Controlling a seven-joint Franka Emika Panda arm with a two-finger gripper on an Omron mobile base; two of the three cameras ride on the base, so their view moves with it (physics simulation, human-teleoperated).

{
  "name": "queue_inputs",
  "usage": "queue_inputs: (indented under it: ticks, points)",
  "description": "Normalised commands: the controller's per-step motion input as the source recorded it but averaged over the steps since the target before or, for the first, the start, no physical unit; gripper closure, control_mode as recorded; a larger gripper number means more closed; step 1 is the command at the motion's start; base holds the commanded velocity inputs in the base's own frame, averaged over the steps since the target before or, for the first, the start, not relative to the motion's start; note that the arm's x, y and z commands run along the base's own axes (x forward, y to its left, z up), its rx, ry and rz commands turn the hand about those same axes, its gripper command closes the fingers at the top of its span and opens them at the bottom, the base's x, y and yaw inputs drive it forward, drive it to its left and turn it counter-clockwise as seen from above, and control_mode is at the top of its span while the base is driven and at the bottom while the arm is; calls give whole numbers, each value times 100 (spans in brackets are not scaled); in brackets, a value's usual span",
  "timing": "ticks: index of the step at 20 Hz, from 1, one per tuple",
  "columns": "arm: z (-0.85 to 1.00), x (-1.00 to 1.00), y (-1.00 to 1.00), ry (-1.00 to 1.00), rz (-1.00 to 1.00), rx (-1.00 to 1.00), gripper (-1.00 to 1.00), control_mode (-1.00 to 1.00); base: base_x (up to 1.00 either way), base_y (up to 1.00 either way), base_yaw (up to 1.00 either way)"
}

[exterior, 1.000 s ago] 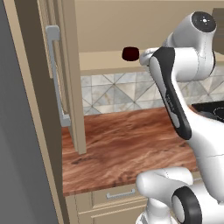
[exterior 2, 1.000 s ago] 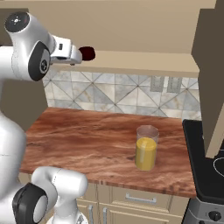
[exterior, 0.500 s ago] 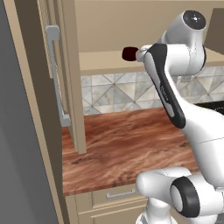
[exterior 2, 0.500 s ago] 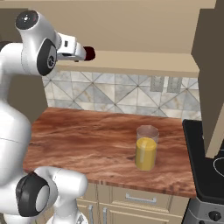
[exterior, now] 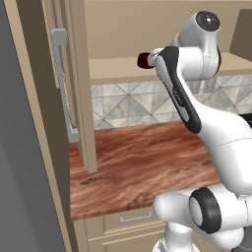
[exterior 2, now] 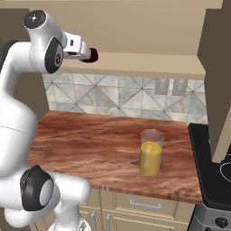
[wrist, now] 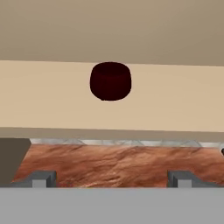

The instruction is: There is a tray on the dining counter. Grab the cup, mug, and pitcher and place them on the tray. The pitcher may be placed next to the tray if it cannot fit the tray.

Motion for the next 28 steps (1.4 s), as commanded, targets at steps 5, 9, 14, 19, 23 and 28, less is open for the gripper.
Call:
queue_inputs:
  ticks: [5, 9, 14, 19, 23, 28]
  points:
    - [0, 25, 8, -1, 0, 0, -100, -100, 0, 0, 0]
    - [-3, 1, 7, -8, 0, 0, -100, -100, 0, 0, 0]
    - [-17, 0, 8, -13, 0, 0, -100, -100, 0, 0, 0]
    - [-32, 0, 17, -12, -1, 0, -100, -100, 0, 0, 0]
    - [-9, 0, 14, -2, -2, 2, -100, -100, 0, 0, 0]
    - [0, 11, 2, 0, -2, 3, -100, -100, 0, 0, 0]
